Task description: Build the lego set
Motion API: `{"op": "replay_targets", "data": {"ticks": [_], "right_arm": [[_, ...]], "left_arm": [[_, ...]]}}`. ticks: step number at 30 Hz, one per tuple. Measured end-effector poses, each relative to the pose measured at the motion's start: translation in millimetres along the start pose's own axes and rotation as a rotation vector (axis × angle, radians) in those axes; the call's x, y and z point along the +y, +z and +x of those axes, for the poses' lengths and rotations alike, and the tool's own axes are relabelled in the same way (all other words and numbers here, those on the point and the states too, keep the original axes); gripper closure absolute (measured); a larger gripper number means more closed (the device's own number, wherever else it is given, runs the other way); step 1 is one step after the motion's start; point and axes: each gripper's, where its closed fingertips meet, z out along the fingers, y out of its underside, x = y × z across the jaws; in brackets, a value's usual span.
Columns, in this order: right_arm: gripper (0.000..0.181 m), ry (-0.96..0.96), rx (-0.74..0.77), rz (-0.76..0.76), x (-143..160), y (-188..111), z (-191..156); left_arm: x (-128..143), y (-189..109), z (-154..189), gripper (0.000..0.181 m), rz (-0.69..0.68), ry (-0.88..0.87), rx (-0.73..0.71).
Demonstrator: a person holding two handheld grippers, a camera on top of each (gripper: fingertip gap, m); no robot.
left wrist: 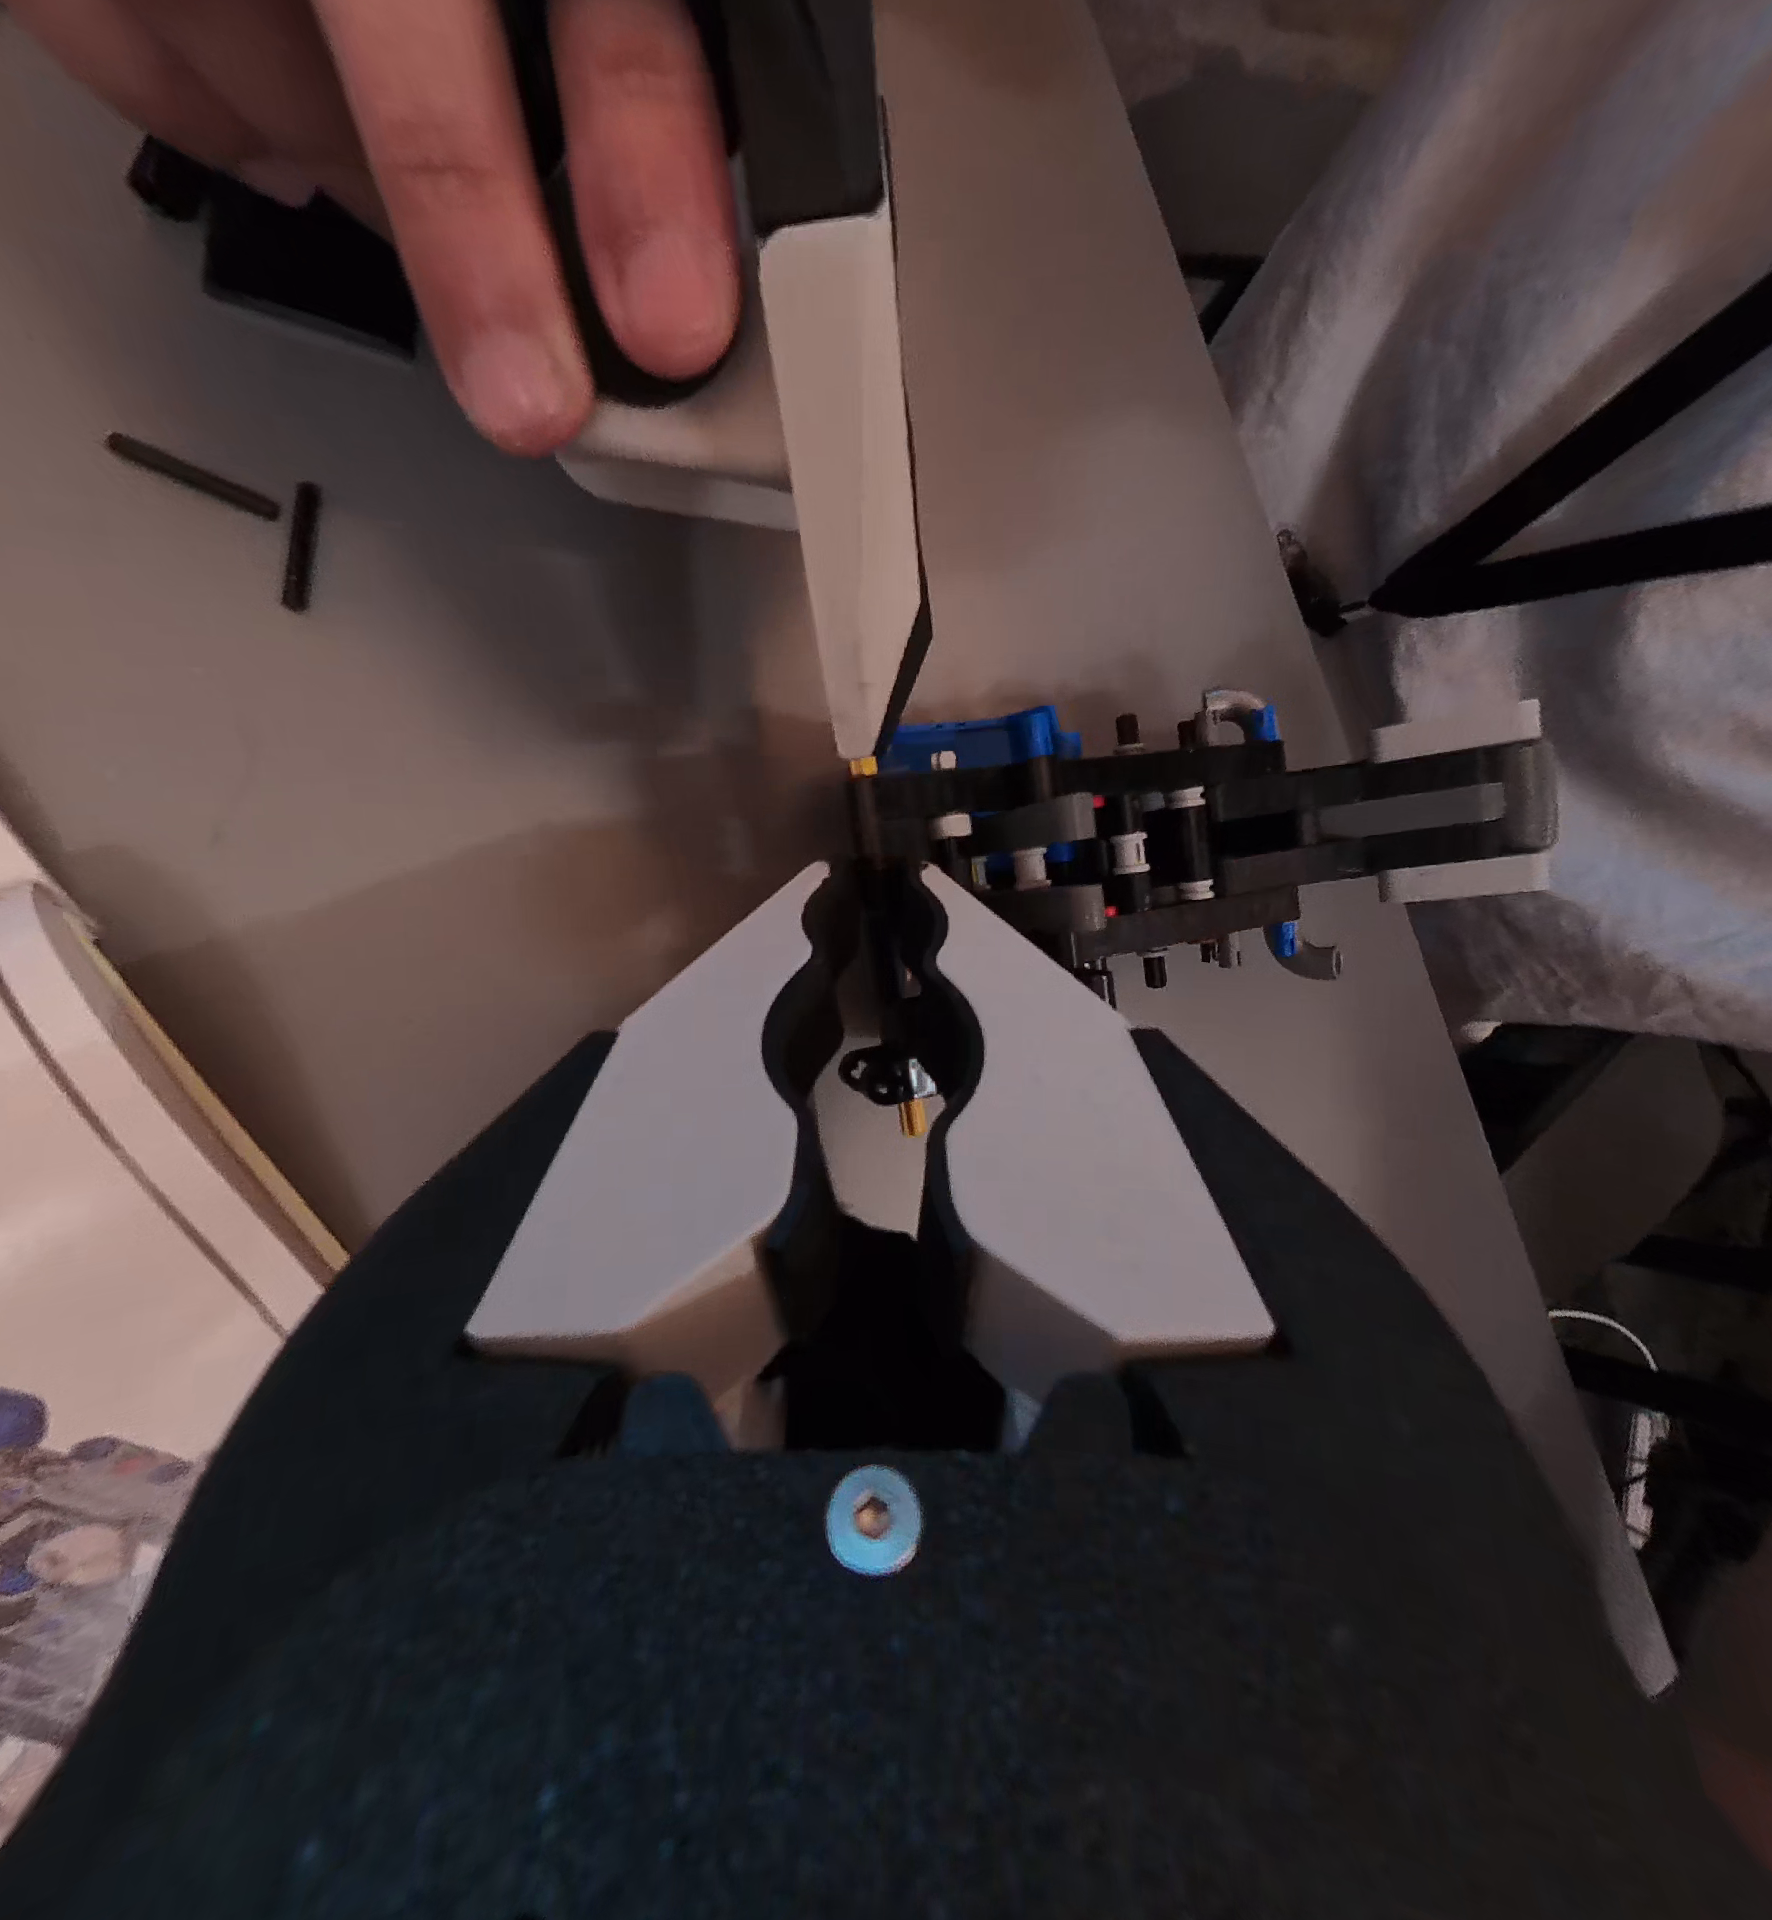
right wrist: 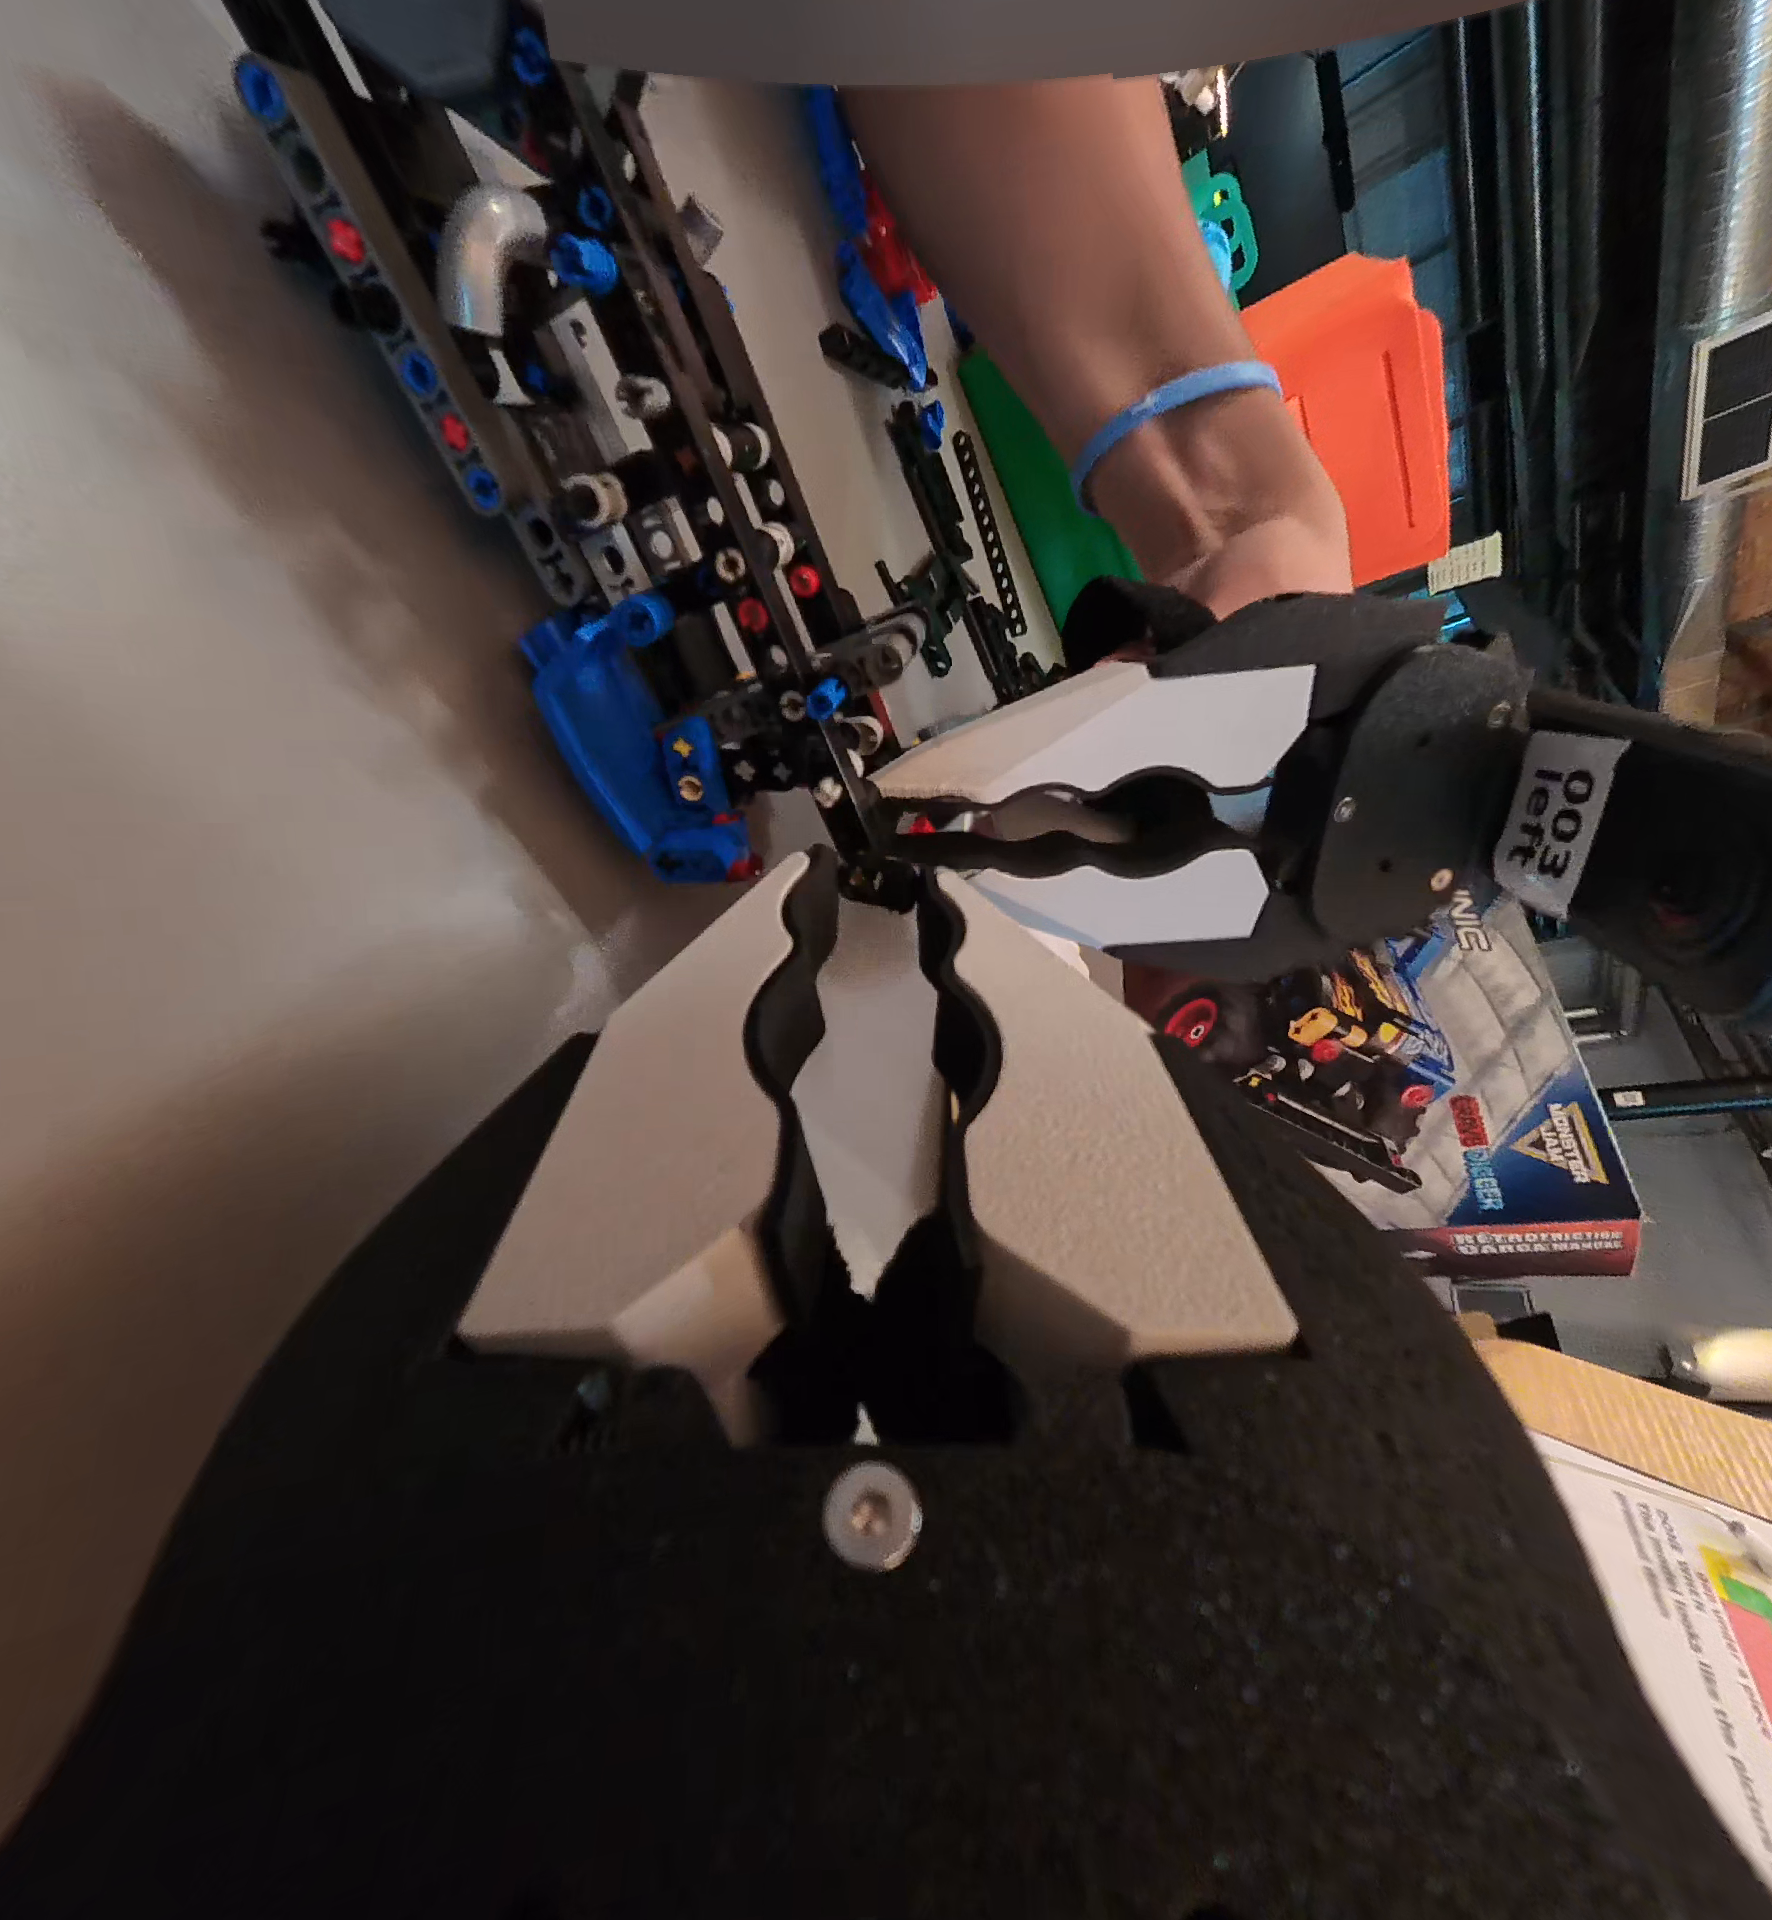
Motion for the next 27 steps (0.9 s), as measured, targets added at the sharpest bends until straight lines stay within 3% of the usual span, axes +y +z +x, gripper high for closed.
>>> {"op": "replay_targets", "data": {"ticks": [10,27], "right_arm": [[0.166,-0.232,0.109,-0.020,-10.2,2.0,-1.7],[0.166,-0.306,0.113,0.062,-28.8,6.0,-7.8]], "left_arm": [[1.7,1.1,7.0,0.176,0.036,0.068,0.106],[3.6,7.7,22.9,0.177,0.068,0.142,0.205]]}}
